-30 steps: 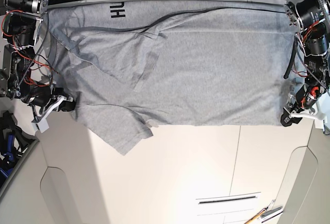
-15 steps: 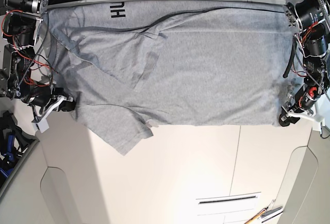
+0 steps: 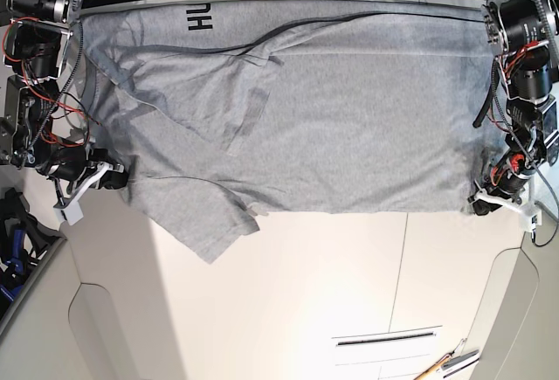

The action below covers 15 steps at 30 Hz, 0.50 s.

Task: Fold the T-shirt properly
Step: 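Grasp the shirt side edges with both grippers near the hem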

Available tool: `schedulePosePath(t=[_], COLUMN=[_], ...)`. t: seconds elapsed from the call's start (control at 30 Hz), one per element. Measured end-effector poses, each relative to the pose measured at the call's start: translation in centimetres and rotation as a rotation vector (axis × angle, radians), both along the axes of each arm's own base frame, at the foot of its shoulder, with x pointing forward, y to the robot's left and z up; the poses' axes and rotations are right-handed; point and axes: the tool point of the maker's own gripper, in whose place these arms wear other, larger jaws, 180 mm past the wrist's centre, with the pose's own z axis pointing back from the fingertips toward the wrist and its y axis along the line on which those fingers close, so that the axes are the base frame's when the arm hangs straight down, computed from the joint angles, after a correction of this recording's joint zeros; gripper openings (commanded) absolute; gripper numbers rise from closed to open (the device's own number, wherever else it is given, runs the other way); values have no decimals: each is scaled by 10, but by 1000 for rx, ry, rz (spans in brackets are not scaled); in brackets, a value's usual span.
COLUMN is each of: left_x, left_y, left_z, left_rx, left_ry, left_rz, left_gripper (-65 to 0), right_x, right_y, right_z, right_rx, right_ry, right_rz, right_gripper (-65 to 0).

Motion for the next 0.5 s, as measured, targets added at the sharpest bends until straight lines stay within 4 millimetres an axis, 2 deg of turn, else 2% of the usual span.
schedulePosePath(t=[0.1,0.5], left_x=[-2,-8], left_y=[5,23], left_z=[0,14], left_rx=[13,22], left_ry=[6,-13], left_rz=[0,-12], left_gripper=[-650,-650], right_x=[0,4], right_y=[0,1], right_z=[0,4], right_rx=[0,16], right_ry=[0,-23], right_rz=[0,-12], right_gripper=[-650,-650])
